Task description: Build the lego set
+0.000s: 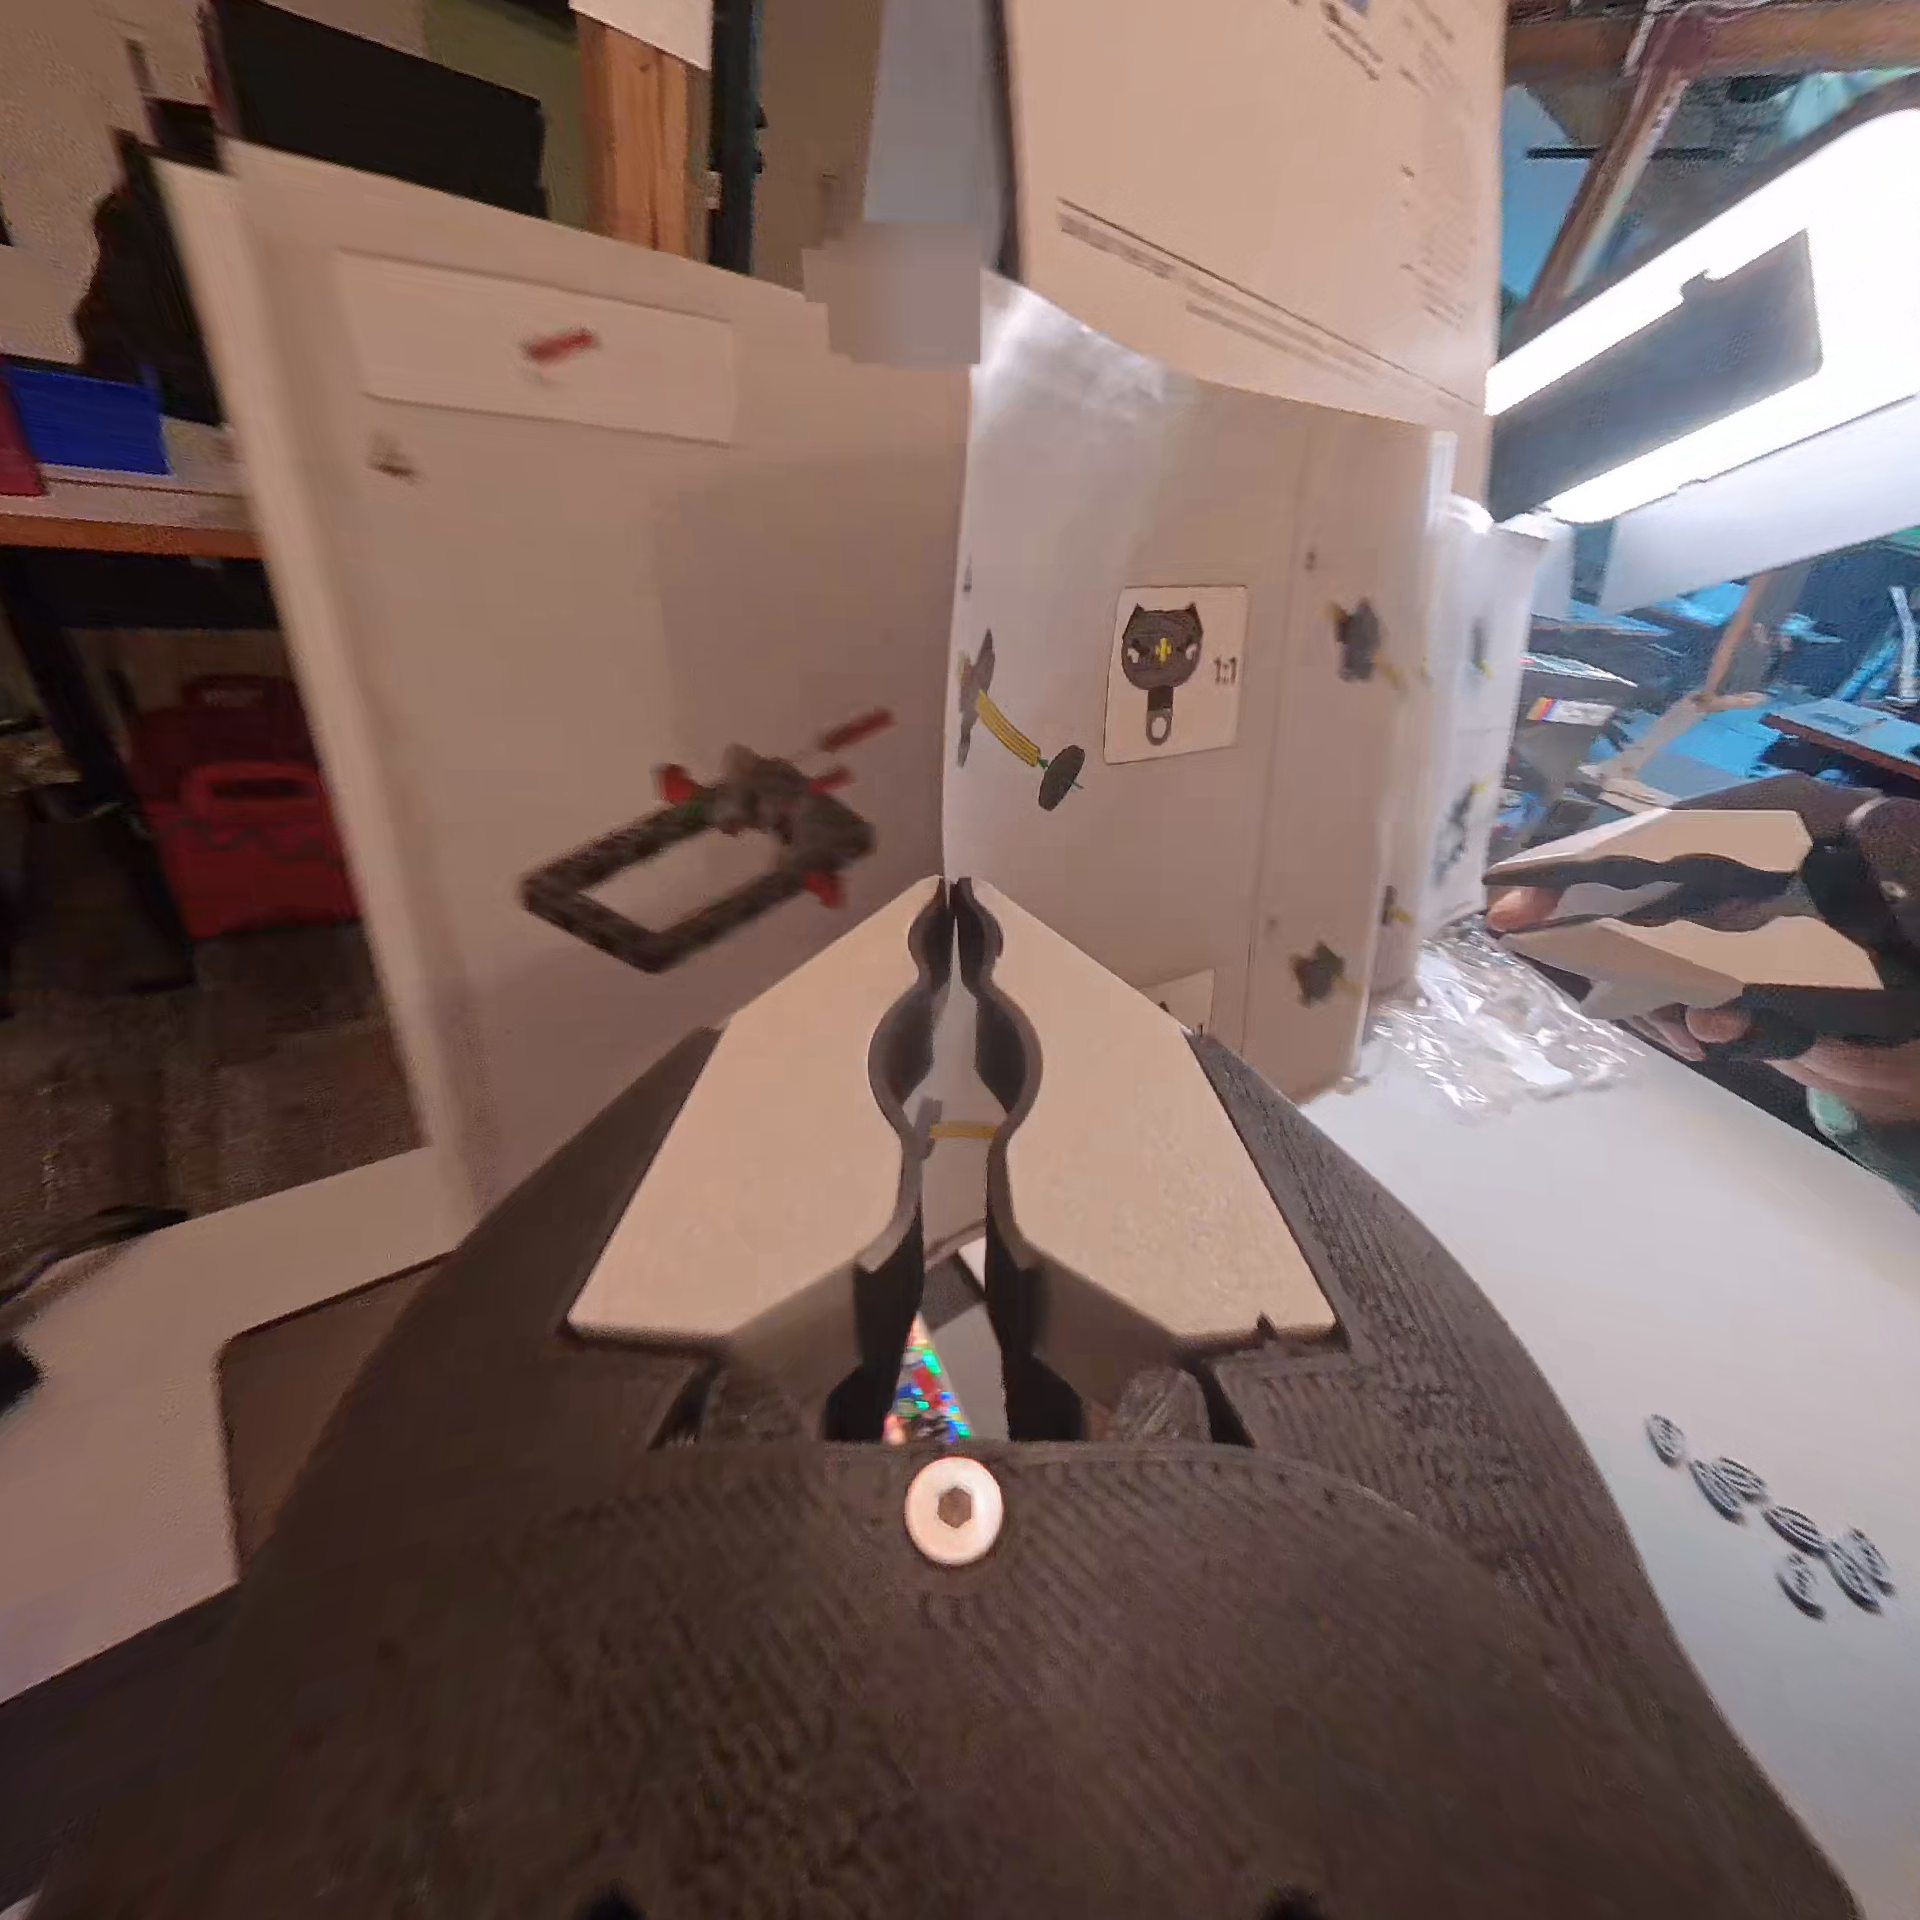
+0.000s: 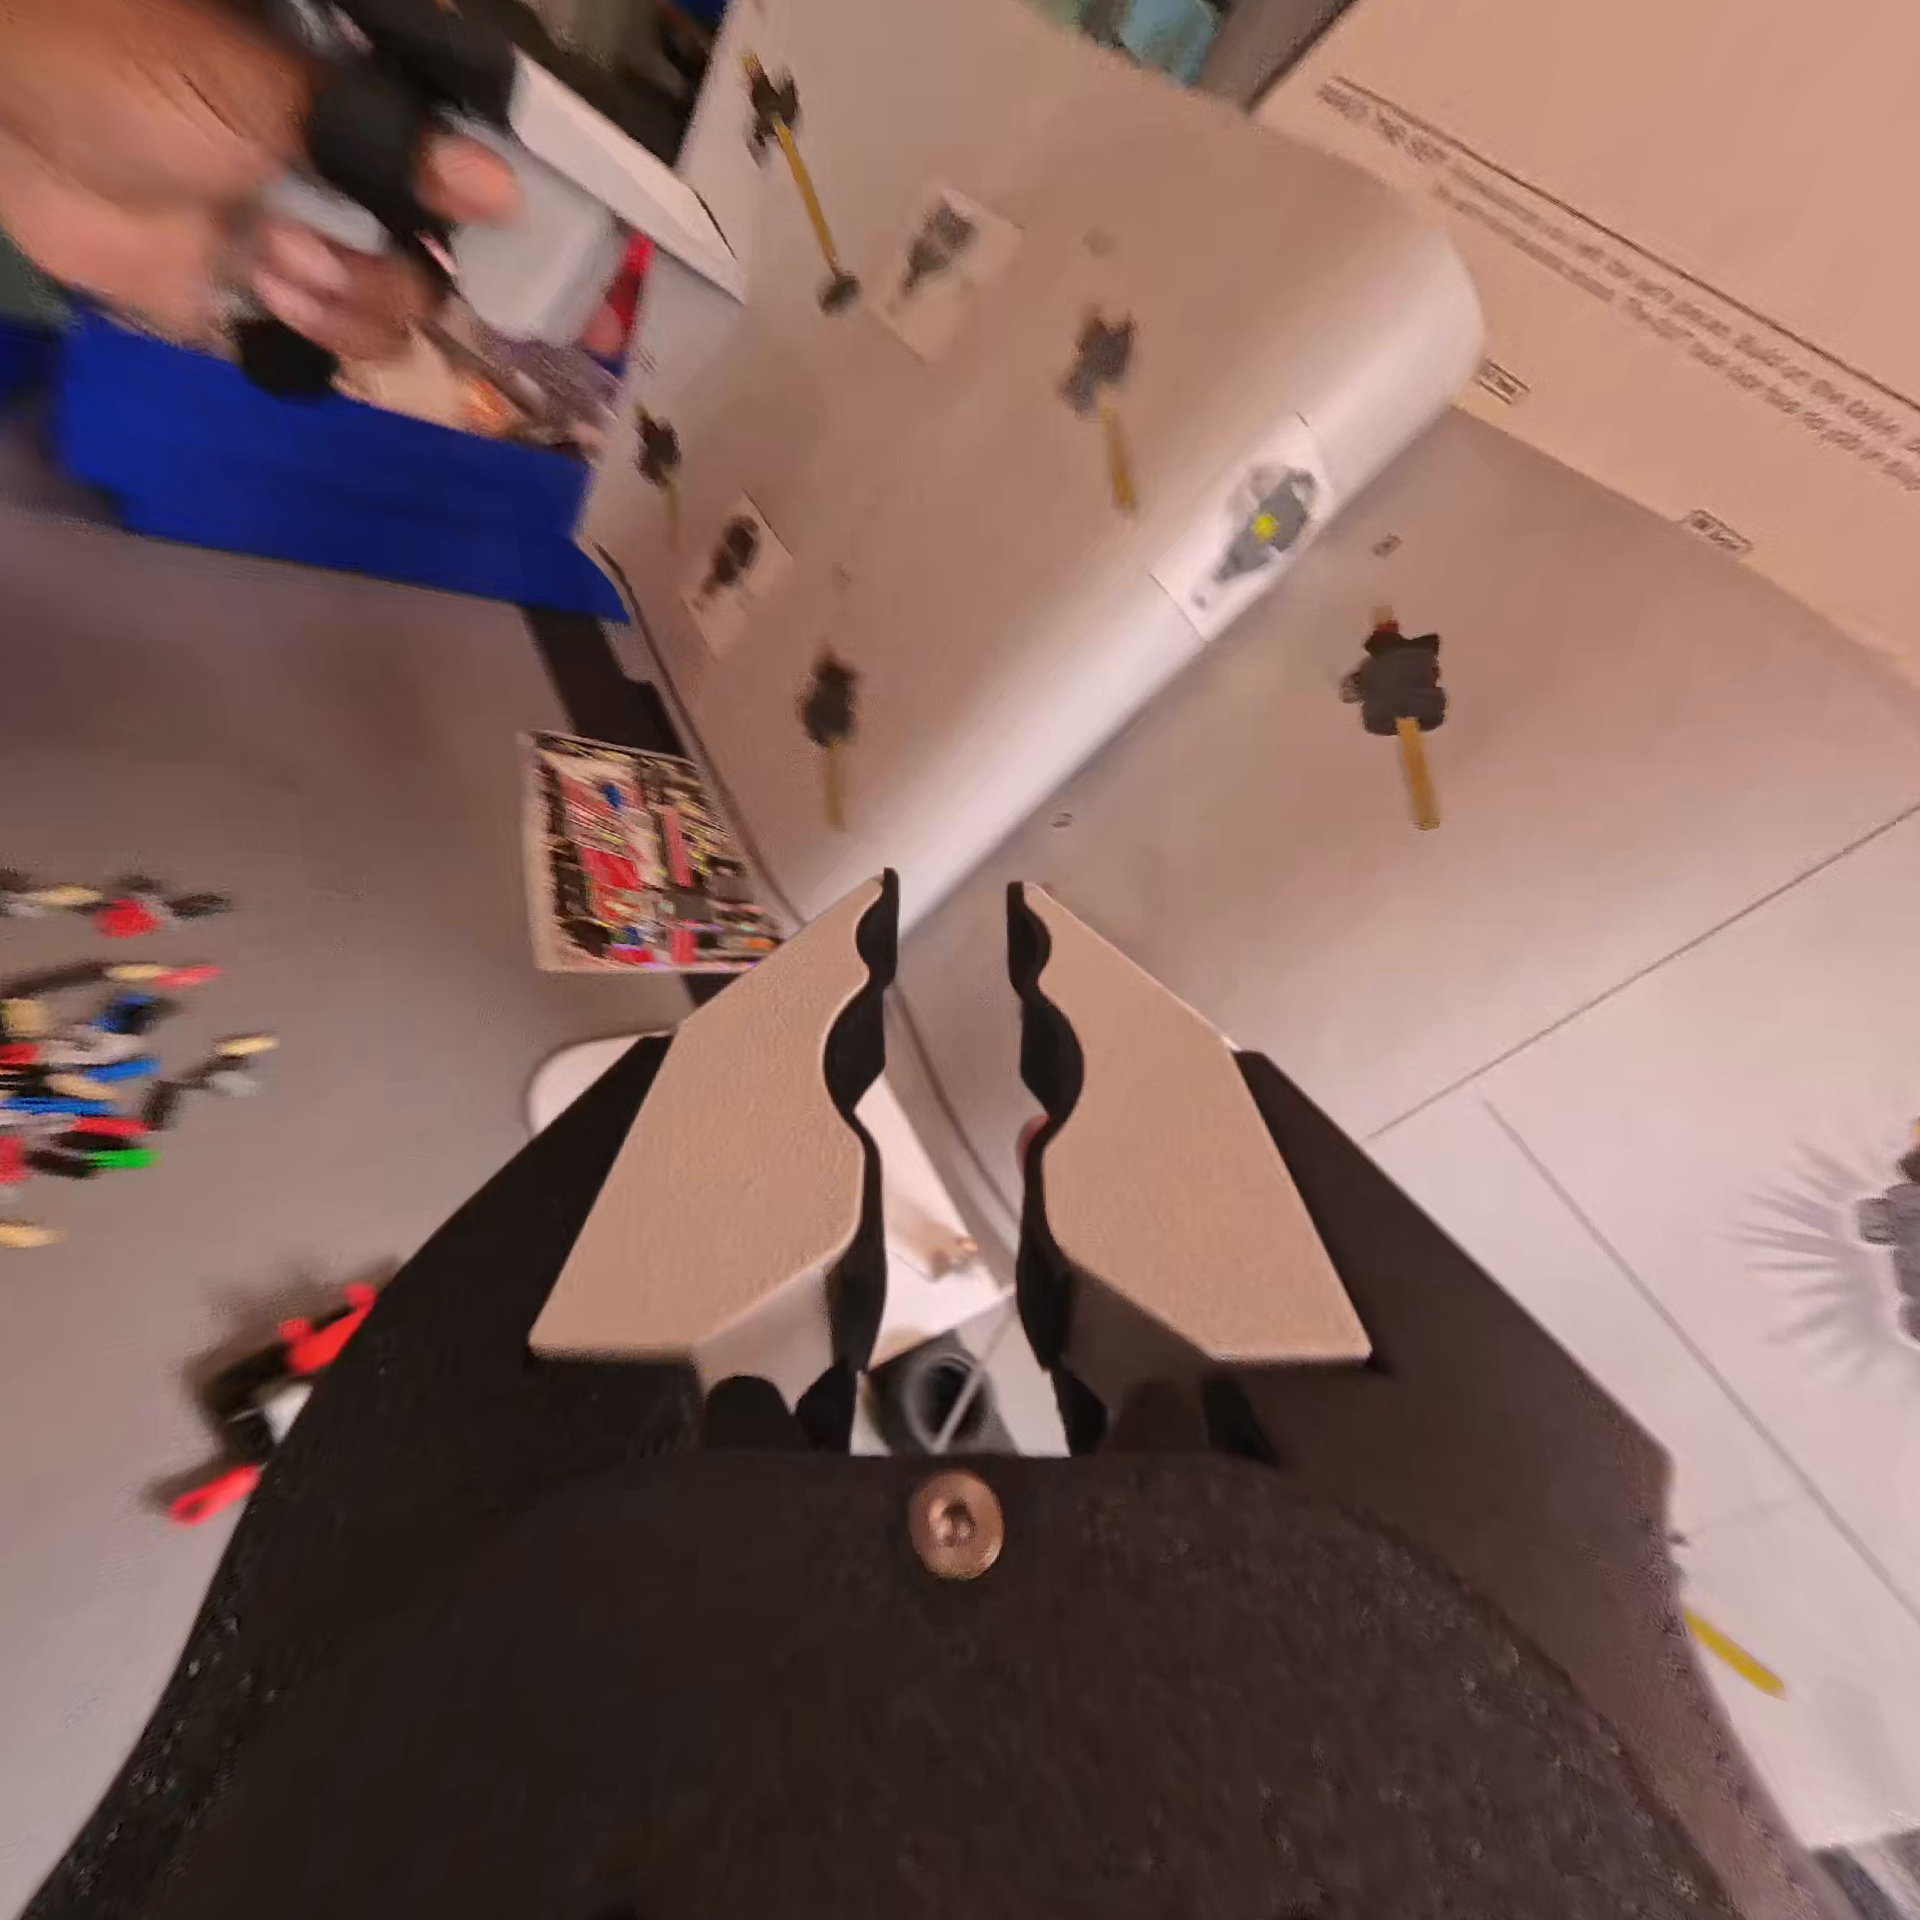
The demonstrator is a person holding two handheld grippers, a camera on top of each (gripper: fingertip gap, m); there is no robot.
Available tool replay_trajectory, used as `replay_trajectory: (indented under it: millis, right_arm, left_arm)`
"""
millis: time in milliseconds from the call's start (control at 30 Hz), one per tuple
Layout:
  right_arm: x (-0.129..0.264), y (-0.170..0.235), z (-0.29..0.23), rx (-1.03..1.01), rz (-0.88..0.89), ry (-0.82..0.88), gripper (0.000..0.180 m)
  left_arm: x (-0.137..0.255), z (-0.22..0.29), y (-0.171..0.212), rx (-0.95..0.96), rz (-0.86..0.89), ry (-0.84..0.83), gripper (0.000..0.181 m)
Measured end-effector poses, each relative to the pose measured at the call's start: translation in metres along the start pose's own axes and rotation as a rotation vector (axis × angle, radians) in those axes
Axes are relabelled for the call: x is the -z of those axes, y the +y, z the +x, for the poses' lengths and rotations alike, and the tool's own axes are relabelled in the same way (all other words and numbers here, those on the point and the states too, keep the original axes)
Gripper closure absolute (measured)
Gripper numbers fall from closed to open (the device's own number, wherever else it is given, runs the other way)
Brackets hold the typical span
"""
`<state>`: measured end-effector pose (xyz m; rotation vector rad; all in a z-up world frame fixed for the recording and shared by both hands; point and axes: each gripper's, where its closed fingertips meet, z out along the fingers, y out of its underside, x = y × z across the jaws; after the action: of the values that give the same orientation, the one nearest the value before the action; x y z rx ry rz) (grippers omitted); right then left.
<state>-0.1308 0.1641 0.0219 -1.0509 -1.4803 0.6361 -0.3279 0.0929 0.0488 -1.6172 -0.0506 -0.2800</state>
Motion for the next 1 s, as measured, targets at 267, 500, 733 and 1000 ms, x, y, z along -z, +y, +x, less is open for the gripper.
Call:
replay_trajectory:
  millis: [267, 500, 733, 1000]
  right_arm:
    - [-0.065, 0.001, 0.006, 0.112, -0.145, 0.129, 0.16]
    - [-0.078, 0.0, 0.005, 0.176, -0.227, 0.207, 0.162]
    - [-0.078, 0.001, 0.001, 0.197, -0.239, 0.205, 0.156]
    - [-0.078, 0.005, -0.003, 0.27, -0.254, 0.222, 0.149]
  left_arm:
    - [0.0, -0.049, -0.013, 0.02, -0.027, -0.092, 0.176]
    - [0.045, -0.064, -0.05, -0.158, 0.114, -0.336, 0.169]
    - [0.024, 0.024, -0.048, -0.281, 0.088, -0.158, 0.17]
    - [-0.065, 0.099, 0.044, -0.318, -0.039, -0.02, 0.173]
